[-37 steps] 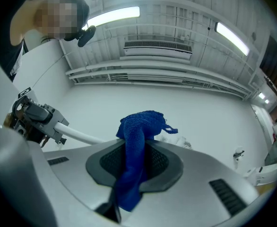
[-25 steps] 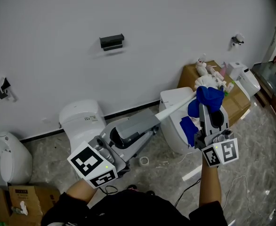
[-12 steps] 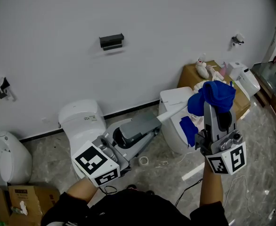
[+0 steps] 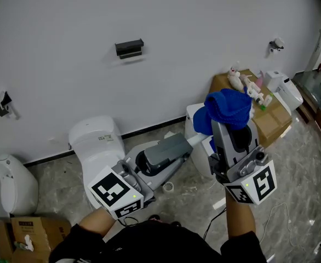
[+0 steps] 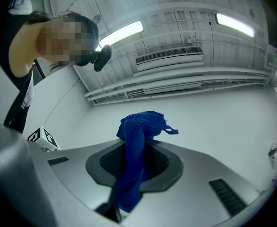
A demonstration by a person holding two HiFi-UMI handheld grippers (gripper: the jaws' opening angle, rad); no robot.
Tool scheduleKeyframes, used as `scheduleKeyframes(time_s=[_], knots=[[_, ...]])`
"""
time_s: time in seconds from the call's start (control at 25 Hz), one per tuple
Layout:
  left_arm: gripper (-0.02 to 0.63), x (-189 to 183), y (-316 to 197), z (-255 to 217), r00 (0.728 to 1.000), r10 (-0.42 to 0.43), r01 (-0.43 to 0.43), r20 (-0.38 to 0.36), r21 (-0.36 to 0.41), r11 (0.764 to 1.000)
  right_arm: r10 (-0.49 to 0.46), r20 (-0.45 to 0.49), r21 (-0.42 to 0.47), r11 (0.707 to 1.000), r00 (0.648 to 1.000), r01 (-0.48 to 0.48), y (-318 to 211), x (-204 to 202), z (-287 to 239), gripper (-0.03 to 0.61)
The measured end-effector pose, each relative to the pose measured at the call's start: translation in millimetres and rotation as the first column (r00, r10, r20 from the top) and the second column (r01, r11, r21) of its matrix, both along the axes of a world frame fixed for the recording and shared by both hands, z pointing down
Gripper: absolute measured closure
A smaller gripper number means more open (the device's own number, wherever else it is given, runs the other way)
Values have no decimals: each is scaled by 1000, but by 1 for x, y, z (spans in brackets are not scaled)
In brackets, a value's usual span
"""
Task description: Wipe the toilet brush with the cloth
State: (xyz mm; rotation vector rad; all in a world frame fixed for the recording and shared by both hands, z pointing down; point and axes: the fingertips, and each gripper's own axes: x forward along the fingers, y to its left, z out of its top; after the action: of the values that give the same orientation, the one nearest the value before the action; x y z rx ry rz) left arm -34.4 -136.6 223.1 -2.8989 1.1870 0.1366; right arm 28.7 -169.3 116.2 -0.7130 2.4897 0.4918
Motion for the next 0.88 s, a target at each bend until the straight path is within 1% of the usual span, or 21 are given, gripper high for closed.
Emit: scheduleKeyframes(time_s=[0.2, 0.32, 0.72, 0.88], knots=[[449, 4, 1, 1, 1000, 1, -1, 18, 9, 1000, -47, -54, -10, 999, 997, 47, 5, -24, 12, 497], [449, 4, 2, 0, 1000, 1, -2, 18, 13, 1000, -55, -82, -16, 998, 995, 54, 8, -32, 21, 497], [449, 2, -2, 4, 1000, -6, 6, 29, 5, 1000, -4, -167, -10, 1000, 986, 2, 5, -39, 36, 497], [449, 1, -3, 6, 1000, -5, 5, 15, 1, 1000, 26, -199, -6, 1000, 980, -28, 4, -40, 43, 497]])
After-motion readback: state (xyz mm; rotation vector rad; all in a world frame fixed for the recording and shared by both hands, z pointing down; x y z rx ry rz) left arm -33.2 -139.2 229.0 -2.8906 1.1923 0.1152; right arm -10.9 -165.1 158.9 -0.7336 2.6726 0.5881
